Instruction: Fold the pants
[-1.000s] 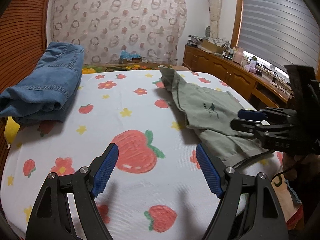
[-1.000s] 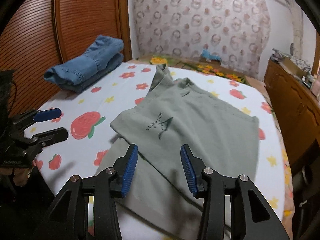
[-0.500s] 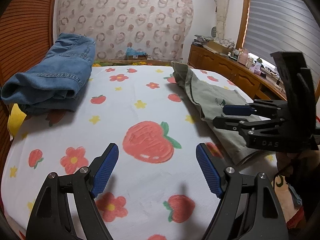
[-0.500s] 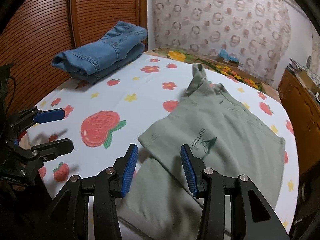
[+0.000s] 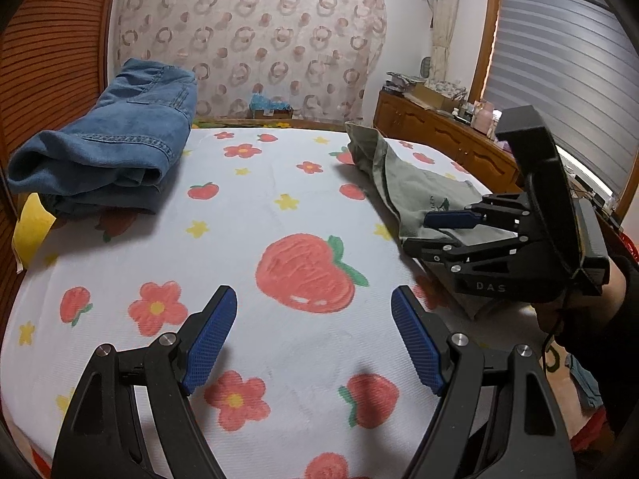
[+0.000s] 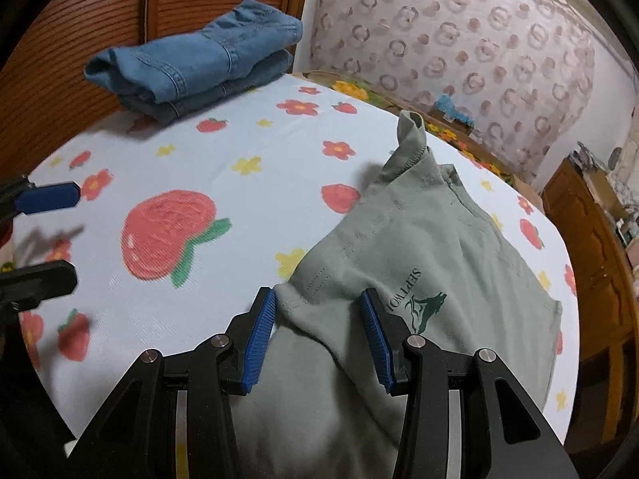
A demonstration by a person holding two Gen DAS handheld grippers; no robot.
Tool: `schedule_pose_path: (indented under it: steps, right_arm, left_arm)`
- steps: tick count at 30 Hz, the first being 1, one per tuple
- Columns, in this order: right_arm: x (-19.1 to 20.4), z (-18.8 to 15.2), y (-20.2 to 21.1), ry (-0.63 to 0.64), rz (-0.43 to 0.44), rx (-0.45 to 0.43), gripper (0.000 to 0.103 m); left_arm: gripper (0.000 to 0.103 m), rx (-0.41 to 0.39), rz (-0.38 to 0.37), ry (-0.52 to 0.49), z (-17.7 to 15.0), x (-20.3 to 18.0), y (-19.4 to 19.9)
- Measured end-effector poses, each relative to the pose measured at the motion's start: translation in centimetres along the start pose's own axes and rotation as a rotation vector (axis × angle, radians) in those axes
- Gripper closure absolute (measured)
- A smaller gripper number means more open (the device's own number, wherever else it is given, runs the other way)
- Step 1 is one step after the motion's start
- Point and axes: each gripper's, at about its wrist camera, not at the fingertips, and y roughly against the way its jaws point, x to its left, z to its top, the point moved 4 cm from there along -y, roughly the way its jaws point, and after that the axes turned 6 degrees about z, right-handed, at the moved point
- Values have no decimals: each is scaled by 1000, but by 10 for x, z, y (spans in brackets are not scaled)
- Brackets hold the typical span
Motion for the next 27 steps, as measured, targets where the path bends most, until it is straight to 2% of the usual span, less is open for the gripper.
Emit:
schedule_pose_path:
  steps: [1, 3, 6, 9, 14, 20, 25, 27]
  right_arm:
    - [1, 0, -1, 3, -3, 4, 72]
    - [3, 2, 2, 5, -10, -9, 90]
    - [1, 4, 14, -18, 12, -45, 99]
    - [-4, 7, 28, -53, 20, -90, 102]
    - [-13, 8, 40, -87, 35, -121, 102]
    - [7, 5, 33, -42, 80, -106, 101]
    - [17, 3, 23, 10, 161, -65, 93]
    - [18, 3, 17, 34, 160, -45, 81]
  left_arm:
    - [23, -2, 1, 1, 0, 1, 0]
    - [23, -1, 0, 4, -1, 2, -1]
    - [23, 5, 1, 3, -2, 0, -2]
    - [23, -1, -4, -6, -1, -3, -1]
    - [23, -1, -7, -17, 0, -7, -2]
    - [23, 5, -3, -19, -1, -7, -3]
    - [23, 9, 6, -17, -3, -3, -2]
    - [23, 8, 7, -13, -3, -1, -2]
